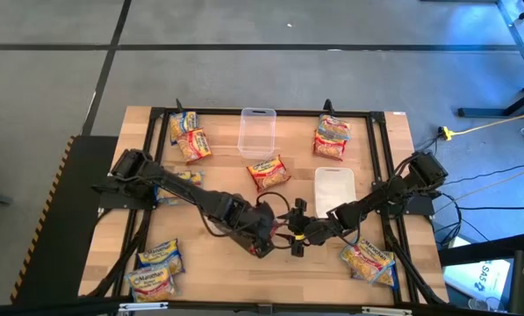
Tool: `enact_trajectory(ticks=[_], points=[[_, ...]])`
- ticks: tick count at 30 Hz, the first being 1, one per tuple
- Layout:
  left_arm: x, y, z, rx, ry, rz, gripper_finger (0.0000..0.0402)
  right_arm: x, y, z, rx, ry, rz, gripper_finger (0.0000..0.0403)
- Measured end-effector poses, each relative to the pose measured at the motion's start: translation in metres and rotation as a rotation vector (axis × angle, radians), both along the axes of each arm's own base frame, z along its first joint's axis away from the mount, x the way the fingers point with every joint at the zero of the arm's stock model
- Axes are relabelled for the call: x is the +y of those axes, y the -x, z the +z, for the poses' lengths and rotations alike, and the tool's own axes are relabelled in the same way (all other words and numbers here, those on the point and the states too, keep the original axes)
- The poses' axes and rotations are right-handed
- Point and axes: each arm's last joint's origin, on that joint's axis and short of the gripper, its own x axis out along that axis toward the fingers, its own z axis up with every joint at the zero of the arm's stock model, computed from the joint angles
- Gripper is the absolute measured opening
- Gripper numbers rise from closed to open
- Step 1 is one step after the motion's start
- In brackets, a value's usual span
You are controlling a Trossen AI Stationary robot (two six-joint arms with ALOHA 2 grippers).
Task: Sort Maruchan noodles
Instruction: Remove the red noodle pack from the gray bin
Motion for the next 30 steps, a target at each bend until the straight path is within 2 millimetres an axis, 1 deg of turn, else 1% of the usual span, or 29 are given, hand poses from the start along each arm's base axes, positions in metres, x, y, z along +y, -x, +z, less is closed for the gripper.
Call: enact_trajectory(ticks=[4, 14, 17, 20, 27, 30], points=[[-0.007, 0.003, 0.000, -0.018, -0.044, 0.014, 0.0198, 0.000, 0.000, 0.000, -0.005, 0.009, -0.015, 0.0237], [-0.017, -0.004, -0.022, -0.007, -0.105, 0.017, 0.0198, -0.001, 0.000, 0.000, -0.008, 0.011, -0.019, 0.0237], [-0.017, -0.004, -0.022, -0.003, -0.112, 0.012, 0.0195, -0.001, 0.000, 0.000, -0.008, 0.011, -0.020, 0.0237], [-0.016, -0.003, -0.022, 0.003, -0.125, 0.008, 0.0181, -0.001, 0.000, 0.000, -0.009, 0.011, -0.021, 0.0237], [-0.016, -0.002, -0.021, 0.006, -0.143, -0.026, 0.0129, -0.001, 0.000, 0.000, -0.009, 0.012, -0.021, 0.0237], [-0.015, -0.001, -0.018, 0.002, -0.147, -0.041, 0.0118, -0.001, 0.000, 0.000, -0.009, 0.012, -0.021, 0.0237]])
